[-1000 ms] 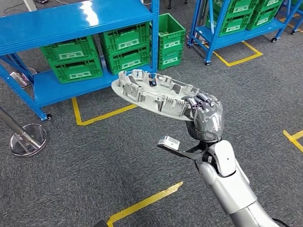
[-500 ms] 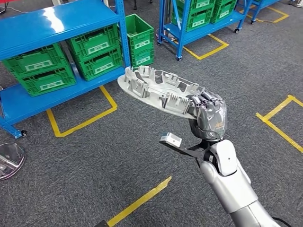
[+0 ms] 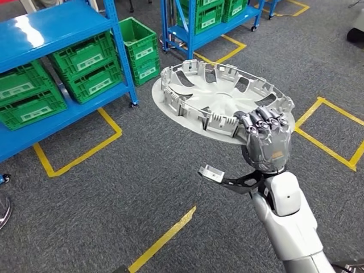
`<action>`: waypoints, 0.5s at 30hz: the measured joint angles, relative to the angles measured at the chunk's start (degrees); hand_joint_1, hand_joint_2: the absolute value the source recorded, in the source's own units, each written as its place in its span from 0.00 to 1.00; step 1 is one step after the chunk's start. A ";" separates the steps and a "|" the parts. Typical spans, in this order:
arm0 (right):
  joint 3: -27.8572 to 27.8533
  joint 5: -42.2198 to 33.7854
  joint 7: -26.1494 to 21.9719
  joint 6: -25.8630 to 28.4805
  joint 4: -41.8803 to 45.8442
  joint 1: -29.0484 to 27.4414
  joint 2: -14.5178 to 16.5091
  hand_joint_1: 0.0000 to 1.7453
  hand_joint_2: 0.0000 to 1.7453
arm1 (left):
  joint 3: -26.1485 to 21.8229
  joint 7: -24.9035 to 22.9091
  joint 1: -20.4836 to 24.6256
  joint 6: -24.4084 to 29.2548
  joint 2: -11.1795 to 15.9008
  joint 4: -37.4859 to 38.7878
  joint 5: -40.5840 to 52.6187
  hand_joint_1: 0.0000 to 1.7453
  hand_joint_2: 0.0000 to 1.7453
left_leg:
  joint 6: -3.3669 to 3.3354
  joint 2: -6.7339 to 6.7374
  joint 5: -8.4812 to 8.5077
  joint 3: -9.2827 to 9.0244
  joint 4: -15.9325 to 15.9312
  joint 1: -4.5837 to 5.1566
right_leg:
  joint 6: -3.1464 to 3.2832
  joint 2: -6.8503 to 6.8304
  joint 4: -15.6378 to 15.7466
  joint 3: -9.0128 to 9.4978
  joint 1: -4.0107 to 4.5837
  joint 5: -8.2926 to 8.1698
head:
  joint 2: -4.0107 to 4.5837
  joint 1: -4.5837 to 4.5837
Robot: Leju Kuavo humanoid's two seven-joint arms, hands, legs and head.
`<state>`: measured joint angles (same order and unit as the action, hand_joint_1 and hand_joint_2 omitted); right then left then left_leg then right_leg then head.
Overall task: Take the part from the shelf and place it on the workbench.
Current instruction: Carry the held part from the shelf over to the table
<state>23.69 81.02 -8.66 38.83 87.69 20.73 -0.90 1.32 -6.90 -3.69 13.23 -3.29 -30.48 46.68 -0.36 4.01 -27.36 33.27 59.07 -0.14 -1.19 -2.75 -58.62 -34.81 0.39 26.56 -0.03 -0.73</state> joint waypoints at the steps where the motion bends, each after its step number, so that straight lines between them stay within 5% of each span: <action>1: -0.58 0.56 -0.32 0.04 1.20 -0.21 0.14 1.00 1.00 | 0.08 0.01 0.02 0.05 0.02 0.04 -0.08 0.00 1.00 | 0.29 0.36 -0.10 -0.05 -0.03 -0.04 | 0.31 0.47 0.16 -0.03 -0.12 -0.21 | -0.01 0.01; 3: -1.57 1.41 -0.90 0.09 3.32 -0.56 0.47 1.00 1.00 | 0.16 0.04 0.07 0.15 0.07 0.07 -0.27 0.00 1.00 | 0.84 -0.51 -1.46 0.36 1.38 -0.17 | 0.96 1.32 0.61 0.10 -0.38 -0.59 | 0.00 0.14; 6: -2.59 2.72 -1.35 0.15 5.94 -0.98 1.18 1.00 1.00 | 0.19 0.12 -0.04 0.19 0.11 0.19 -0.49 0.00 1.00 | 1.24 -3.30 -6.73 4.47 11.23 -0.30 | 1.50 2.70 0.82 0.18 -0.47 -0.77 | 0.01 0.44; 8: -3.00 3.54 -1.47 0.19 7.39 -1.29 1.40 1.00 1.00 | 0.19 0.12 -0.22 0.19 0.18 0.32 -0.67 0.00 1.00 | 1.27 -3.80 -7.82 6.62 16.00 -0.30 | 1.56 3.91 0.74 0.21 -0.40 -0.76 | 0.01 0.46; 9: -3.12 3.87 -1.43 0.19 8.00 -1.46 1.43 1.00 1.00 | 0.19 0.12 -0.29 0.19 0.22 0.37 -0.73 0.00 1.00 | 1.21 -3.89 -6.65 6.33 15.23 -0.30 | 1.55 4.52 0.66 0.23 -0.38 -0.76 | 0.01 0.46; 12: -3.36 4.77 -0.94 0.19 9.56 -1.83 1.50 1.00 1.00 | 0.20 0.12 -0.38 0.18 0.32 0.43 -0.79 0.00 1.00 | 0.66 -5.88 -0.80 1.80 4.66 -0.43 | 1.32 6.18 0.18 0.05 -0.41 -0.70 | 0.01 0.43; 15: -3.54 5.60 -0.15 0.19 10.58 -1.90 1.55 1.00 1.00 | 0.22 0.13 -0.32 0.17 0.36 0.49 -0.85 0.00 1.00 | 0.30 -7.30 -0.03 0.10 0.25 -0.38 | 0.49 7.47 -0.14 -0.85 -0.62 -1.01 | -0.01 0.42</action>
<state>20.15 86.63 -8.81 39.01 98.27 18.83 0.65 1.54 -6.77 -4.01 13.40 -2.93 -30.00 45.83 -0.06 -3.29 -27.40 33.37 59.31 -0.52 -0.70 4.72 -58.76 -35.66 -0.22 25.55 -0.03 -0.31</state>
